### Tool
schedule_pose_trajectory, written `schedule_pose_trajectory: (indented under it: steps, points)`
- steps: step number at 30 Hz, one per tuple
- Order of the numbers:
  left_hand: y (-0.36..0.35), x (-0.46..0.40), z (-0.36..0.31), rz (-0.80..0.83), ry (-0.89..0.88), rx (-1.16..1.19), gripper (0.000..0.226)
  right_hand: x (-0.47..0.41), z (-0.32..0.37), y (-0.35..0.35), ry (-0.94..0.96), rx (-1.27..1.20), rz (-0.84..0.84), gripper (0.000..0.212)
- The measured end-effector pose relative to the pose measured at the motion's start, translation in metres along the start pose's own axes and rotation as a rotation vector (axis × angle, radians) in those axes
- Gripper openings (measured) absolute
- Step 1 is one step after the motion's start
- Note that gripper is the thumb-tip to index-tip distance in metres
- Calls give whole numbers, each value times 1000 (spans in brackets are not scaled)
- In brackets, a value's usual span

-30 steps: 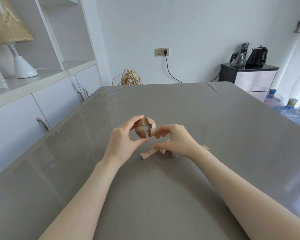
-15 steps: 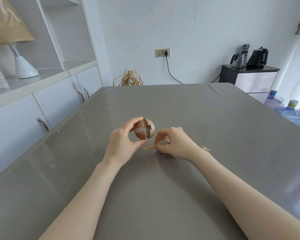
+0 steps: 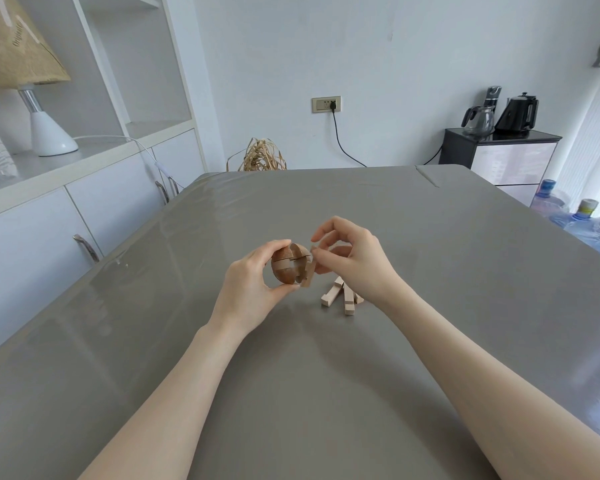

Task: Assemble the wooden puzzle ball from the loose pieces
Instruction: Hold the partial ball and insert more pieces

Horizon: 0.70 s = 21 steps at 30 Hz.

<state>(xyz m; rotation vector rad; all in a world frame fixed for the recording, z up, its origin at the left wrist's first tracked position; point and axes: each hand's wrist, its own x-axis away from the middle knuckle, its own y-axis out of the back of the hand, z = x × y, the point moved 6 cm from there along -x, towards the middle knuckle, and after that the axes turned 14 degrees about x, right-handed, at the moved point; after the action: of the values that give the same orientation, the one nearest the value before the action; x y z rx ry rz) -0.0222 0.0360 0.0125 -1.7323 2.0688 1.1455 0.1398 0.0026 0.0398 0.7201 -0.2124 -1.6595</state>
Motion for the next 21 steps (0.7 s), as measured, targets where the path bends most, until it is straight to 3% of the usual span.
schedule_pose_trajectory:
  steps: [12, 21]
  points:
    - [-7, 2, -8, 39, -17, 12, 65, 2, 11, 0, 39, 51, -63, 1]
    - [-8, 2, -11, 42, -15, 47, 65, 2, 12, 0, 59, 92, -81, 8]
